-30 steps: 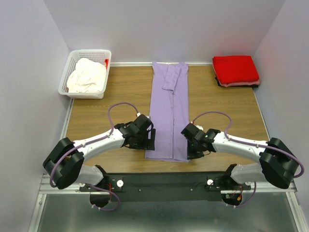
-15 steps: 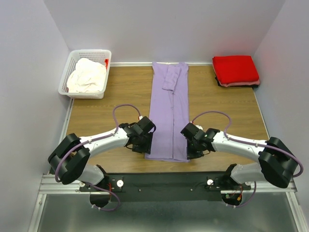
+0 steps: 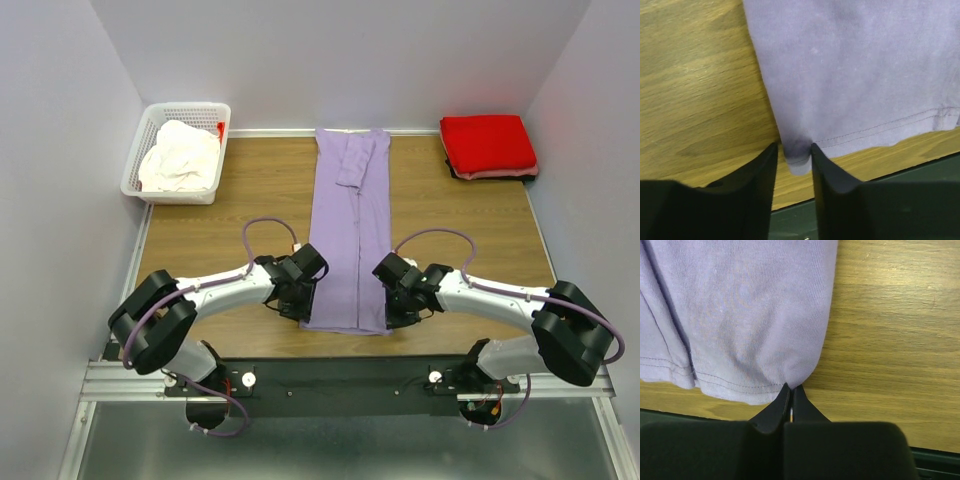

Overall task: Fold and stack the t-shirts
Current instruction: Fold the tshirt

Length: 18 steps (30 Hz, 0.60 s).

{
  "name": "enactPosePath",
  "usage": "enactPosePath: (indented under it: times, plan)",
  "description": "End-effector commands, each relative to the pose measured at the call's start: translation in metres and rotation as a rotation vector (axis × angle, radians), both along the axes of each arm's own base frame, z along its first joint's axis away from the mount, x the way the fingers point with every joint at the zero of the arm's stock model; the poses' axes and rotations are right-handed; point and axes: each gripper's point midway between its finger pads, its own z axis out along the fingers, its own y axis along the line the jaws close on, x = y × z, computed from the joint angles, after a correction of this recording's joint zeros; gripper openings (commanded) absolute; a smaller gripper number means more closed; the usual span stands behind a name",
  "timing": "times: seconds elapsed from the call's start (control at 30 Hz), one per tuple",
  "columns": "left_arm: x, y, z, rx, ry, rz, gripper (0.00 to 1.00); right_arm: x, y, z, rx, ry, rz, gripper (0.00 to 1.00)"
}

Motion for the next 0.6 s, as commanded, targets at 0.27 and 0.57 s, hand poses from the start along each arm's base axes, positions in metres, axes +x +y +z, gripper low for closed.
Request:
enactPosePath:
  times: [0.27,0.57]
  plan:
    - [-0.022,0.003,-0.006,0.036,0.052,-0.020,0.06,-0.009,-0.005,-0.008,-0.019,0.041,0.030,0.00]
    - [-0.061,-0.002,0.012,-0.042,0.118,-0.052,0.00,-0.044,0.009,0.015,0.120,0.180,0.126,0.00]
